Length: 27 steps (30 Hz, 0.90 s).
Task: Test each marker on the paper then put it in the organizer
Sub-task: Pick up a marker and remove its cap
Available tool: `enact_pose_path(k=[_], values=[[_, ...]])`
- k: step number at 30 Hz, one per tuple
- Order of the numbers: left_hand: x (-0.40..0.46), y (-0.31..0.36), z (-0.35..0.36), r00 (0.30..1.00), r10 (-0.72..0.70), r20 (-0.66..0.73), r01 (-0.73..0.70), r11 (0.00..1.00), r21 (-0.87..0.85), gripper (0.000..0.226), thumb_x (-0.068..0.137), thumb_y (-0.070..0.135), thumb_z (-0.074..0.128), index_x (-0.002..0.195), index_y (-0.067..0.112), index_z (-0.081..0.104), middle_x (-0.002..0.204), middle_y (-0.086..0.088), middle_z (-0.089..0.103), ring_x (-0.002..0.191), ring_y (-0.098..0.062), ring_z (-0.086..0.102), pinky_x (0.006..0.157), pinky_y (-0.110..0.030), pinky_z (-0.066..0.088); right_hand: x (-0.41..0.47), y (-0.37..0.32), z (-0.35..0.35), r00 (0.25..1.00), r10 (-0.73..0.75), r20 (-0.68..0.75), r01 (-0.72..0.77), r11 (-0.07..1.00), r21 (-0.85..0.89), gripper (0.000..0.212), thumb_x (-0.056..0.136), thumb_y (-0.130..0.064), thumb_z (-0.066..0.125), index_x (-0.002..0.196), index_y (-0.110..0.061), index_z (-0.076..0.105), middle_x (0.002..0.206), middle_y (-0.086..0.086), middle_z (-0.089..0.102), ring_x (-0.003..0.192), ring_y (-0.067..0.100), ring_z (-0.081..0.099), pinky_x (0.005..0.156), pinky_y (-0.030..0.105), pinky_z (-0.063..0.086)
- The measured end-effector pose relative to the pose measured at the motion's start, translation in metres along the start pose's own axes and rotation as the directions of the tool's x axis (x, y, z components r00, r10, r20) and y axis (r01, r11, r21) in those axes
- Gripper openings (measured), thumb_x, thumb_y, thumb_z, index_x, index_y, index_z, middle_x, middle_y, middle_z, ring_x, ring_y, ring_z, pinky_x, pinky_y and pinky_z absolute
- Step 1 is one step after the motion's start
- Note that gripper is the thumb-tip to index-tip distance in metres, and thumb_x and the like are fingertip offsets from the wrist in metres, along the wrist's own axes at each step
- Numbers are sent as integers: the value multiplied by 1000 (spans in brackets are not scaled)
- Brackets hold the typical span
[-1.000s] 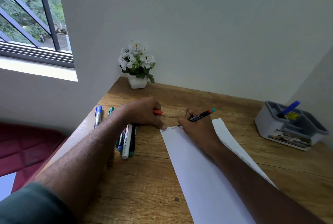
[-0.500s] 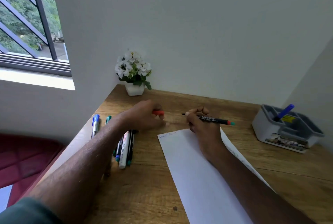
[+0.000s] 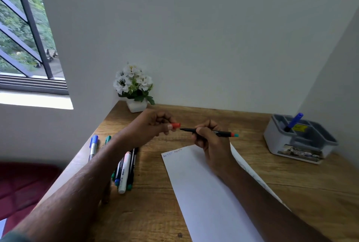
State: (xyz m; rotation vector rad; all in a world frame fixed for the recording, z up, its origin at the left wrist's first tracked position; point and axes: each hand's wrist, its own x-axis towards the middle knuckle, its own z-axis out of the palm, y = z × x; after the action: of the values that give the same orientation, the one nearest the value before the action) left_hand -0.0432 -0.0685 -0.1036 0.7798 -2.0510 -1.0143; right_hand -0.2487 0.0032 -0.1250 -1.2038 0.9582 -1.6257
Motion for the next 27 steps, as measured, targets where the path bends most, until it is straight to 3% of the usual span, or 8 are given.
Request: enact_pose_path(k=[6,11,13,16,20,27], values=[[1,-1,2,1000,4,8,-5,999,33,12,94,6,64,101,12,72,90,-9,75,75,-12,64,62,-22,47,2,3,-2,1000,-2,-21,3,1000,27,18,79,-10,61,66,-21,67,60,11,61,53,18,47,57,32,36],[1,0,5,999,15,38,-16,1000,18,11,94,5,65,103,7,72,87,-6,74,73,-10,63,63,-23,49,4,6,-1,1000,11,1,-11,1000,-7,4,78,-8,64,76,-6,63,59,9,53,51,14,45,54,31,31],[1,0,7,999,17,38,-17,1000,-9,12,93,4,66,103,4,72,83,-3,73,71,-11,63,63,-24,49,3,6,-1,999,15,42,-14,1000,-24,3,81,-7,68,81,-5,65,60,7,57,52,15,46,53,29,32],[2,0,10,998,22,52,-16,994,-110,14,92,0,66,104,-4,70,84,-13,72,67,-13,60,63,-24,50,0,4,1,996,19,81,-14,998,-59,12,89,-6,72,83,-9,62,68,10,68,52,16,52,50,26,39],[1,-1,9,999,13,46,-4,983,-186,12,90,-2,66,101,-4,71,80,-12,73,64,-17,59,59,-24,50,0,1,4,998,53,36,-50,996,-68,14,86,-11,76,76,-14,67,60,11,62,48,13,50,48,25,37],[0,0,8,999,42,1,-40,968,-246,10,89,1,67,97,-3,72,81,-16,73,63,-16,59,58,-24,49,2,-2,12,998,32,58,-30,999,-31,11,86,-11,75,81,-11,65,64,12,65,50,16,53,47,24,40]])
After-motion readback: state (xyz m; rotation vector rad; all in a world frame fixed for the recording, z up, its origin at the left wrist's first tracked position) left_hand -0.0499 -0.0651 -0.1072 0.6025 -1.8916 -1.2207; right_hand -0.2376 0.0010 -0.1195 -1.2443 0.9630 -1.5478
